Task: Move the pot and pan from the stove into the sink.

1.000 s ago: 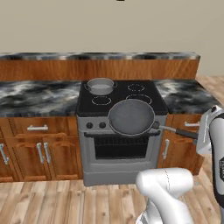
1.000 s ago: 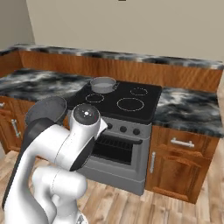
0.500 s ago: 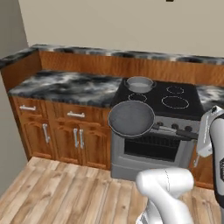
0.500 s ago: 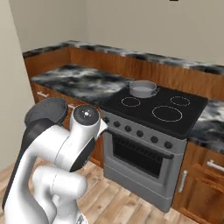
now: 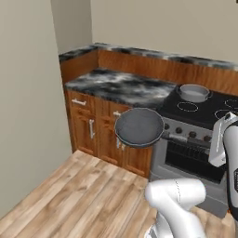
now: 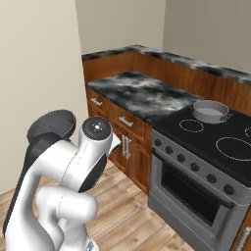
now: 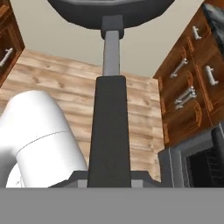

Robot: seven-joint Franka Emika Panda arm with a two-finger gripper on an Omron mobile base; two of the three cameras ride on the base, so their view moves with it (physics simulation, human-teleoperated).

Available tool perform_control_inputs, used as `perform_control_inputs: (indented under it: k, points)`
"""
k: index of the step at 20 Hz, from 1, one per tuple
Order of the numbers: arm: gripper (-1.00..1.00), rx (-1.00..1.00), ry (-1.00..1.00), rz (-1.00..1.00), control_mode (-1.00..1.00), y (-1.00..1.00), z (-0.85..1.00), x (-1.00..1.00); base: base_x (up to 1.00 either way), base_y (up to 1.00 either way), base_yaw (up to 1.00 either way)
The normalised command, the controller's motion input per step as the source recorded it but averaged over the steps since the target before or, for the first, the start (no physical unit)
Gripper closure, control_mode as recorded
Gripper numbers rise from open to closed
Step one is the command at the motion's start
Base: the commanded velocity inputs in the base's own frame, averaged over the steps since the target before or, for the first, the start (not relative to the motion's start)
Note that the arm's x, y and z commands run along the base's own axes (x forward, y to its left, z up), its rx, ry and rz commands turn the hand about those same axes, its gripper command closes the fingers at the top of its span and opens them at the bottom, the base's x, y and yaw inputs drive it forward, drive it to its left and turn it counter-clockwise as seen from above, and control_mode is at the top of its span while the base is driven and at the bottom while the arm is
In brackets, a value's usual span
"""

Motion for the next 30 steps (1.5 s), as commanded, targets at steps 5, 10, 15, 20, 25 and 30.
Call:
perform_control_inputs:
  k: [5, 10, 15, 20, 25, 30]
  points:
    - [1.00, 0.00, 0.00, 0.00, 1.00, 0.00, 0.00, 0.00, -0.02, 0.00, 0.50]
    - [1.00, 0.00, 0.00, 0.00, 1.00, 0.00, 0.00, 0.00, -0.02, 0.00, 0.50]
    - [1.00, 0.00, 0.00, 0.00, 1.00, 0.00, 0.00, 0.00, -0.02, 0.00, 0.50]
    - [1.00, 0.00, 0.00, 0.00, 1.00, 0.00, 0.00, 0.00, -0.02, 0.00, 0.50]
    - [1.00, 0.00, 0.00, 0.00, 1.00, 0.00, 0.00, 0.00, -0.02, 0.00, 0.50]
    - [1.00, 0.00, 0.00, 0.00, 1.00, 0.00, 0.00, 0.00, -0.07, 0.00, 0.50]
